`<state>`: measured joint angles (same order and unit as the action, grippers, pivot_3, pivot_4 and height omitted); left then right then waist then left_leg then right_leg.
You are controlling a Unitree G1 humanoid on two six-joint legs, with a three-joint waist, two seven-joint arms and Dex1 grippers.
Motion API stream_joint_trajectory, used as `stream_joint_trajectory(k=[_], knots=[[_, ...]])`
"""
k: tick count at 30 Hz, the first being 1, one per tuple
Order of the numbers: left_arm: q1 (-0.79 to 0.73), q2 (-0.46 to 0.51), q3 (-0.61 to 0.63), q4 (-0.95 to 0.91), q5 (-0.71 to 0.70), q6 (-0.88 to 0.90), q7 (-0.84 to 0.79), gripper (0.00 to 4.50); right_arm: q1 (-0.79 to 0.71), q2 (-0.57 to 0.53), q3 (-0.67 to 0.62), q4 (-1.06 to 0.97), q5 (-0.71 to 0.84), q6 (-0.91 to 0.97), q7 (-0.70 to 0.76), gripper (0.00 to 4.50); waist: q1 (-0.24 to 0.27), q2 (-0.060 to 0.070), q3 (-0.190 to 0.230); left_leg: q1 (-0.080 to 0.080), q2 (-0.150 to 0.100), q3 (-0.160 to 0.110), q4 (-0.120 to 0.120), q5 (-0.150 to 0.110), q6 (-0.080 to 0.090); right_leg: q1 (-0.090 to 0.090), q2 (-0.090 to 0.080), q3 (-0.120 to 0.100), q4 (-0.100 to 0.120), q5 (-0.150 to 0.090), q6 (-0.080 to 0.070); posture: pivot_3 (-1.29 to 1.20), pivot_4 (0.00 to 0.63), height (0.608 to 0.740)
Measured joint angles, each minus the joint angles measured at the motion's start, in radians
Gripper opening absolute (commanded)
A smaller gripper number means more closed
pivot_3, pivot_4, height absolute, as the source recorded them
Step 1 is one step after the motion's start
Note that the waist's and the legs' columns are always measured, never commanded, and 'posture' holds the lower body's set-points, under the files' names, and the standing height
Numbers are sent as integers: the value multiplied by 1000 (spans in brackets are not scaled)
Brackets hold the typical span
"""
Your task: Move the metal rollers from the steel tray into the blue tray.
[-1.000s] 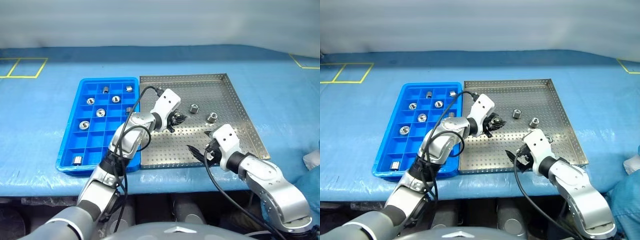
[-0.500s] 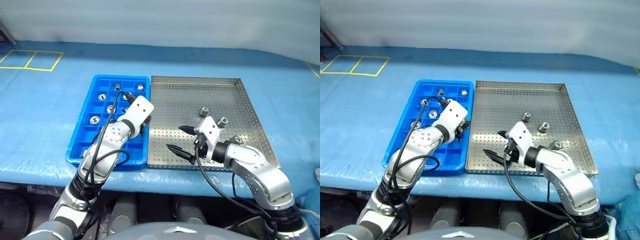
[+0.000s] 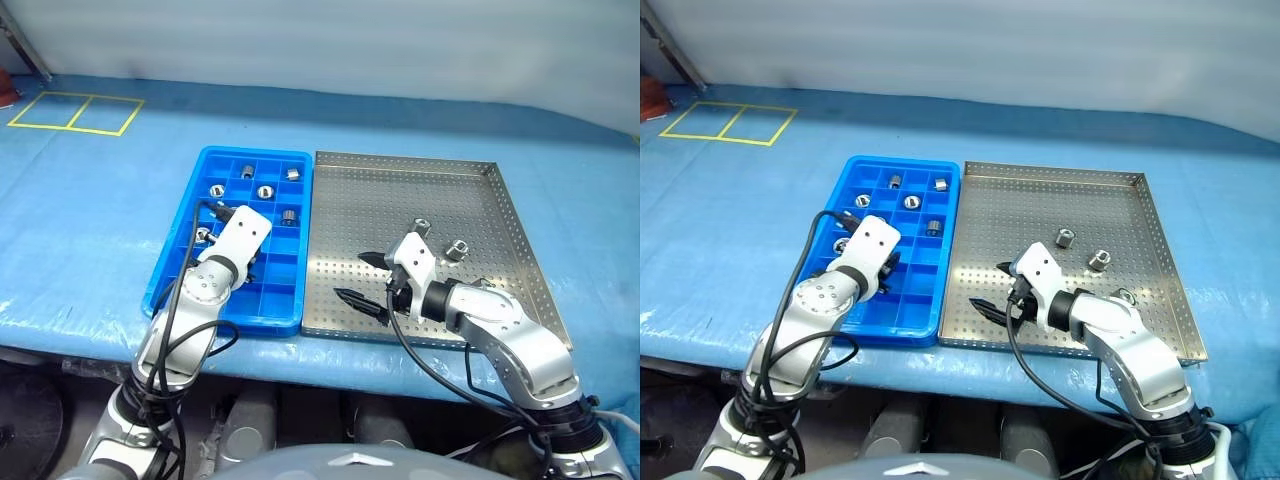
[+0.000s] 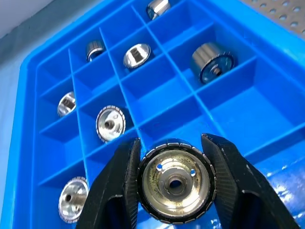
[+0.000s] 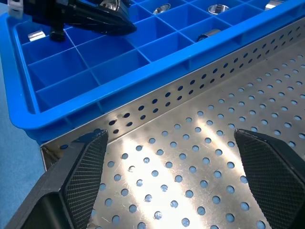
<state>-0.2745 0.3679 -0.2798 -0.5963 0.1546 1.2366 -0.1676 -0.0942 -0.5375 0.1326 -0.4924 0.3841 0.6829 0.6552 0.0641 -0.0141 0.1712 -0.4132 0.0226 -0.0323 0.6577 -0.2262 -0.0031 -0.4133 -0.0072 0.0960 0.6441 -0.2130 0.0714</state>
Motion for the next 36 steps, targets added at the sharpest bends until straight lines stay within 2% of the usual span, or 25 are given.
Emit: stream_joint_trajectory(k=[10,12,14,17,19,22,28,31,36], knots=[[44,11,36,-9,1,-7,26,1715,0,-7,6,0,-21,1,-10,4500,0,0,0,1,0,0,0,0,0,0,0,0,0,0,0,242,150,740],[48,15,36,-9,0,-14,27,2436,0,-7,8,0,-23,2,-12,4500,-1,0,0,1,0,0,0,0,0,0,0,0,0,0,0,242,150,740],[50,30,36,-9,1,-26,31,2922,-1,-7,8,0,-25,2,-20,4500,-2,0,0,1,0,0,0,0,0,0,0,0,0,0,0,242,150,740],[50,32,50,-9,4,-31,41,3963,-1,-7,9,0,-36,2,-33,4500,-1,0,0,1,0,1,0,0,0,0,0,0,0,0,-1,242,150,740],[50,25,66,-9,3,-36,48,4487,-1,-7,9,0,-41,3,-41,4500,0,0,0,1,0,1,0,0,0,0,0,0,0,0,-1,233,150,740],[53,-10,79,-8,-7,-57,49,4487,-1,-6,9,0,-42,3,-46,4500,2,0,0,0,0,1,0,0,0,0,-1,0,0,0,-1,221,150,740],[45,-110,81,-4,-128,-288,-52,4487,-8,30,-8,1,-69,3,-119,4500,6,0,0,-1,0,1,0,0,0,-1,-1,0,-1,0,-1,191,150,740],[15,-142,56,32,-207,-399,-141,4487,-60,92,-50,29,-117,16,-243,4500,1,0,0,0,0,2,1,0,0,-1,-1,0,0,0,-1,153,150,740],[-61,-126,-15,139,-255,-495,-270,4487,-144,245,-108,141,-202,78,-474,4500,-25,0,0,0,0,2,0,0,-1,-1,-1,1,-1,1,-1,112,150,740]])
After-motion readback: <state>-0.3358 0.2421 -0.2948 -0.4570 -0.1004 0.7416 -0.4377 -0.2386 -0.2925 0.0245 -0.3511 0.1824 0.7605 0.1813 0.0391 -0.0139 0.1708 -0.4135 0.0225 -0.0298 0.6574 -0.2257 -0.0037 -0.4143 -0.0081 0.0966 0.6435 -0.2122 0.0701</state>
